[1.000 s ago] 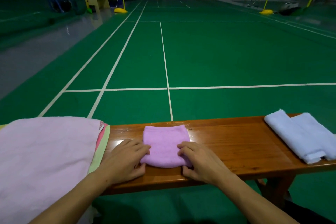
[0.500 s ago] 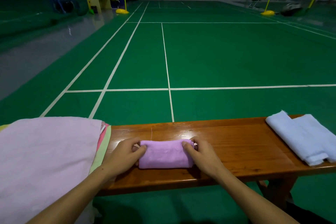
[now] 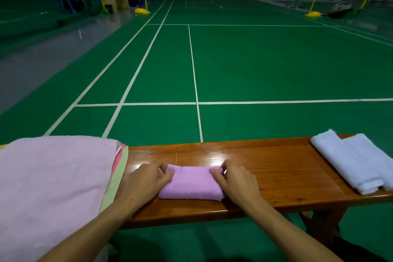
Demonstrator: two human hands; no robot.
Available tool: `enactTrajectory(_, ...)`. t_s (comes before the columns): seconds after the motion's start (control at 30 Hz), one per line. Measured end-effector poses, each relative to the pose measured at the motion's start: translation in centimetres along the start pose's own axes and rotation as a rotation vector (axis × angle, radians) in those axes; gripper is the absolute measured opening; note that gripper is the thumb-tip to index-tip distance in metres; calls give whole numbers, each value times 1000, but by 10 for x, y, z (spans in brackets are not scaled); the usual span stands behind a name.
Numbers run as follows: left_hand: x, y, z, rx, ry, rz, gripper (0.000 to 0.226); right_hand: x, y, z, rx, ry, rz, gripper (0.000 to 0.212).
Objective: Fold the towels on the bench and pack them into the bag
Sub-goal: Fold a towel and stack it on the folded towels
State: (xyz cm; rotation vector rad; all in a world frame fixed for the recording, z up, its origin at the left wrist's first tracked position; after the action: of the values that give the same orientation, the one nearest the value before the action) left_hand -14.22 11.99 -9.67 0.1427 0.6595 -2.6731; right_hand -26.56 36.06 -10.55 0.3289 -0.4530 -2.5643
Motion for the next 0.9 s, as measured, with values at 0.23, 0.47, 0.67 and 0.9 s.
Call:
enactTrajectory(0.23,-16,-33,9,199,-177,-276,34,-15,24,22,-115,-176,127,53)
enactTrajectory(0.47,-23,-56,-34,372,94,-349,69,-34,68,-37,-231,211,453,64)
enactTrajectory(0.67,-17,-27,-22,335,134,-214,82,-23,42,-23,-233,187,352,56)
enactTrajectory(0.9,-6,-4,-2,64,23,-89,72,-27,44,-4,-49,86,319,38)
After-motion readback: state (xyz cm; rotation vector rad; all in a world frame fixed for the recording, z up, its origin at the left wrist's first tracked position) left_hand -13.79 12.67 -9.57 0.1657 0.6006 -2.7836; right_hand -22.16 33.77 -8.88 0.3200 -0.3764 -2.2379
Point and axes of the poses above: each hand's wrist, its own x-axis towards the middle knuckle, its own z-axis out of the back of the hand, y = z × x, the point moved 10 cm from there along x, towards the middle knuckle, and after that the axes turned 12 degrees about y, right-handed, at the moved point
